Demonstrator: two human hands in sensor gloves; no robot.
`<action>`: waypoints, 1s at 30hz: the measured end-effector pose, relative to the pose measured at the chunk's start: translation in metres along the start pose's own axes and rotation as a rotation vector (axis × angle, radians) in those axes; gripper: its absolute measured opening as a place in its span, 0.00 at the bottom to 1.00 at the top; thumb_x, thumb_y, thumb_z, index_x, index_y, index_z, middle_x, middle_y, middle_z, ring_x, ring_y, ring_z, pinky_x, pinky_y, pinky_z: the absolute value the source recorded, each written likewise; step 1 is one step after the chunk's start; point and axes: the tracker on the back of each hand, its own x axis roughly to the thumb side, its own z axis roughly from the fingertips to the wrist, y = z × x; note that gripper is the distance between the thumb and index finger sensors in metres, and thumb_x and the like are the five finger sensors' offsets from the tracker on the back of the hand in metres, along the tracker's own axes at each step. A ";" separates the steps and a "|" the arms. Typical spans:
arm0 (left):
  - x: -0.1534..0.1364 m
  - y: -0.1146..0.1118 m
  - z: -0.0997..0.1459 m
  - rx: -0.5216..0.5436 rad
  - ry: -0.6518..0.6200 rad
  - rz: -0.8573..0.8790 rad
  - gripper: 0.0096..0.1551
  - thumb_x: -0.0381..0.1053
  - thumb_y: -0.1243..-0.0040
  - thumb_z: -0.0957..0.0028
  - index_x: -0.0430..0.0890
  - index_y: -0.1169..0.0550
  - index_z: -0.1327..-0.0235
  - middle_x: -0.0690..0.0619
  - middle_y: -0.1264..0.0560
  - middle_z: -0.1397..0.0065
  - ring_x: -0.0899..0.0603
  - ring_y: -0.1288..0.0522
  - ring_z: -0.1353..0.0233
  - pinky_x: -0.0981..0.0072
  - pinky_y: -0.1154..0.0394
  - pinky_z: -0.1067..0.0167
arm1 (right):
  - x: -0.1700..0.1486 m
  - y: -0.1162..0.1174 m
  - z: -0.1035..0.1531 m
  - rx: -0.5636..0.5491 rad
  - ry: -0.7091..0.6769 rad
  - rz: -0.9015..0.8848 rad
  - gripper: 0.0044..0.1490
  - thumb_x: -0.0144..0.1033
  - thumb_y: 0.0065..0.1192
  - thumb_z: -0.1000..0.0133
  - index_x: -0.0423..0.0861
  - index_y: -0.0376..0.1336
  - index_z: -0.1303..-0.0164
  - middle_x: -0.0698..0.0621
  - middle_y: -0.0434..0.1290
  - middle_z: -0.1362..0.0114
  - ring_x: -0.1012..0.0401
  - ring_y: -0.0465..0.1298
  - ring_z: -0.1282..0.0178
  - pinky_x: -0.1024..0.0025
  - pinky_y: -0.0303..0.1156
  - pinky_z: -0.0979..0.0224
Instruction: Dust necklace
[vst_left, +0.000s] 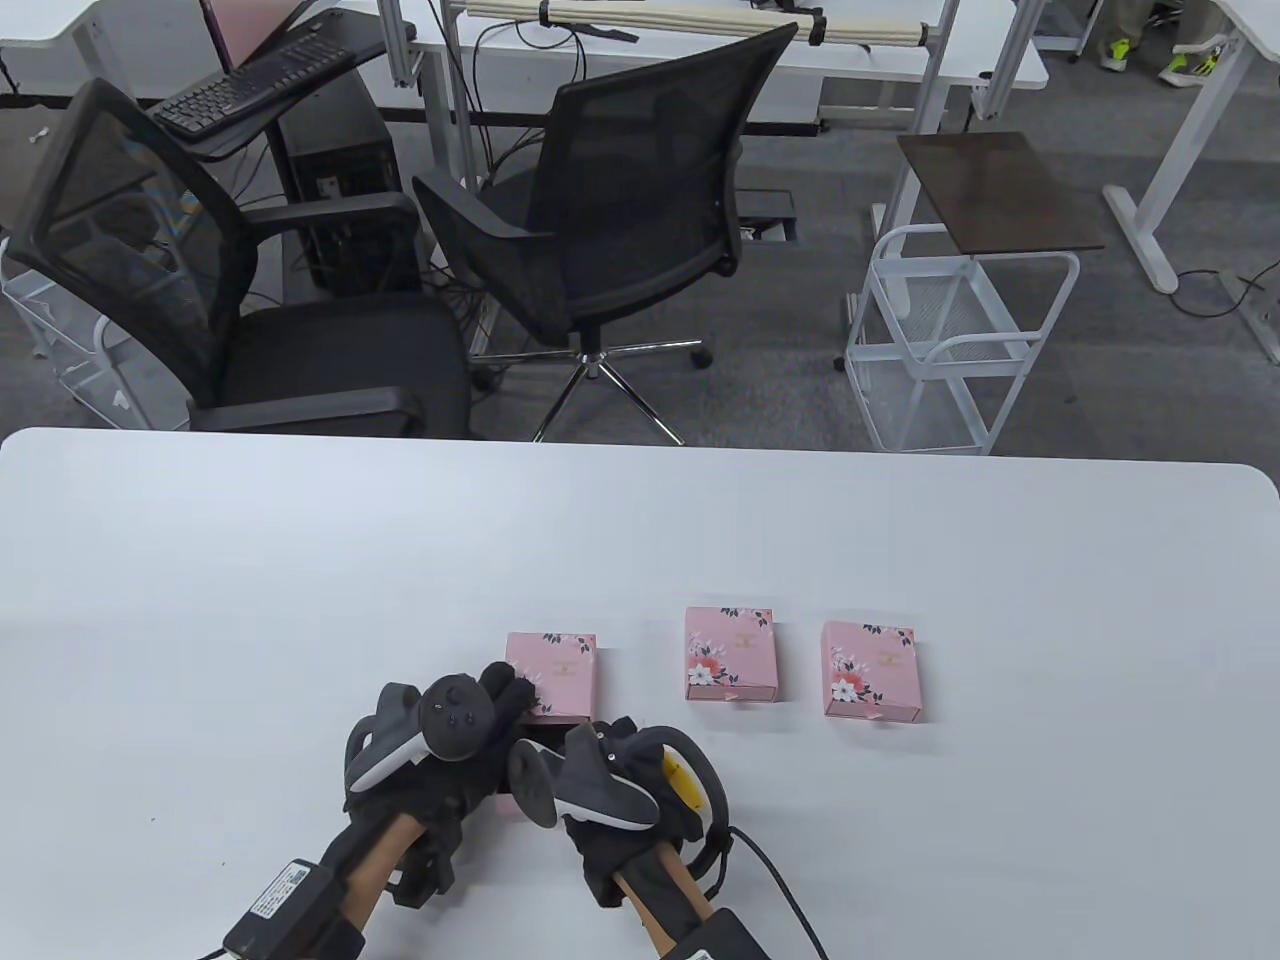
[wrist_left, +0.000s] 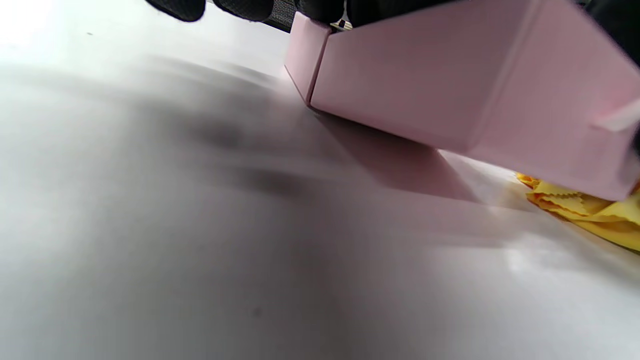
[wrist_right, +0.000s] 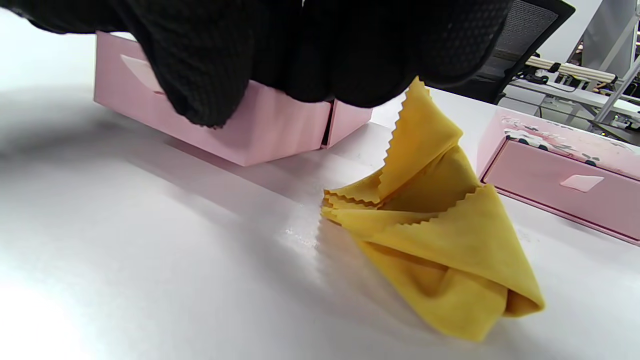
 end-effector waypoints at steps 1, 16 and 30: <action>0.000 0.000 0.000 -0.002 0.000 0.006 0.31 0.56 0.55 0.33 0.59 0.42 0.15 0.57 0.51 0.08 0.35 0.52 0.14 0.35 0.46 0.22 | -0.001 -0.001 0.000 -0.006 0.000 -0.001 0.26 0.42 0.70 0.37 0.45 0.66 0.32 0.39 0.68 0.27 0.42 0.71 0.35 0.45 0.68 0.29; -0.002 0.001 0.000 0.000 -0.001 0.013 0.31 0.56 0.54 0.33 0.59 0.41 0.16 0.57 0.50 0.08 0.36 0.51 0.14 0.35 0.46 0.22 | 0.000 0.015 -0.007 -0.081 0.038 0.035 0.26 0.43 0.72 0.37 0.45 0.66 0.33 0.39 0.69 0.27 0.42 0.71 0.36 0.46 0.68 0.30; -0.002 0.000 -0.001 0.034 -0.002 0.019 0.29 0.55 0.55 0.33 0.59 0.38 0.17 0.58 0.47 0.09 0.39 0.49 0.14 0.34 0.44 0.22 | 0.005 0.020 -0.033 -0.236 0.181 0.067 0.50 0.49 0.73 0.41 0.38 0.55 0.15 0.32 0.61 0.20 0.37 0.67 0.31 0.43 0.65 0.28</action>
